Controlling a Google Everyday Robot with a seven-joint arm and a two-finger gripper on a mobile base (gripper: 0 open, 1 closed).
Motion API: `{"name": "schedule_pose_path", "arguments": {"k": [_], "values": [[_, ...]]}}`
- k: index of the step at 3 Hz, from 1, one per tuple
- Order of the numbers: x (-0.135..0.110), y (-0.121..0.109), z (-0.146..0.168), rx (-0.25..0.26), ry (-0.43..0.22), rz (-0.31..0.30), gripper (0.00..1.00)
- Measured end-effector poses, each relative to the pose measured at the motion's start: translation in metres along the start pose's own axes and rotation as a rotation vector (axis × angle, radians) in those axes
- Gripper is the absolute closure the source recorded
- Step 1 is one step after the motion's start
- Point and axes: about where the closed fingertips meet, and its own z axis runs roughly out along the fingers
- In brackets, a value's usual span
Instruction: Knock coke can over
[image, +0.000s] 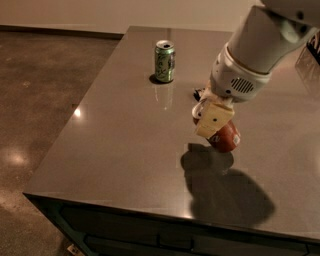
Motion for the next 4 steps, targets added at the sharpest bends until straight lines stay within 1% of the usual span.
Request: {"name": "schedule_pose_path", "arguments": {"k": [1,2,3,4], "values": [[0.01,-0.012,0.009,0.007,0.123,-0.017,0.65],[0.017,-0.021,0.022,0.0,0.217,-0.033,0.41],[0.021,-0.025,0.038,-0.011,0.287,-0.051,0.09],[0.022,-0.026,0.047,-0.019,0.305,-0.052,0.0]]}}
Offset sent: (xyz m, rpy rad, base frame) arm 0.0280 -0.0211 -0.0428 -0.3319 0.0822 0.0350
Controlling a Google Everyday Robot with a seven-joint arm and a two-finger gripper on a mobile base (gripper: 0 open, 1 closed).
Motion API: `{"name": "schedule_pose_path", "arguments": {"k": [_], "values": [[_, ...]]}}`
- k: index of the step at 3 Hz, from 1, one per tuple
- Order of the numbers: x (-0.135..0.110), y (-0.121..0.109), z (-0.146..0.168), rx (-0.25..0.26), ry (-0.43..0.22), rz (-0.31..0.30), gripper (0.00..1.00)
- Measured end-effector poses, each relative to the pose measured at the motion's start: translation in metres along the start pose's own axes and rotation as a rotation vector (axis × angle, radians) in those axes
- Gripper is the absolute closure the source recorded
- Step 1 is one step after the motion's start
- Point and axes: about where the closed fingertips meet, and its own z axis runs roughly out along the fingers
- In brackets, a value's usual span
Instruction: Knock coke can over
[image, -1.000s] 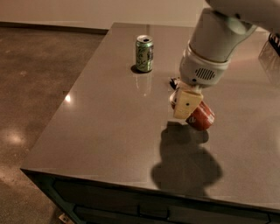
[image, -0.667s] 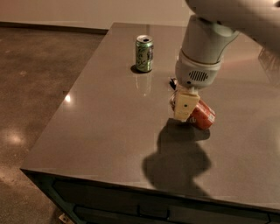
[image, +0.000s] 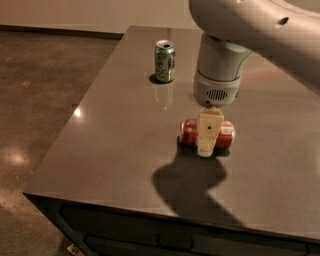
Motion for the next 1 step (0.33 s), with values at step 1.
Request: {"name": "schedule_pose_path", "arguments": {"k": [1], "values": [[-0.0001,-0.0001,0.0003,0.0,0.0,0.0,0.0]]}}
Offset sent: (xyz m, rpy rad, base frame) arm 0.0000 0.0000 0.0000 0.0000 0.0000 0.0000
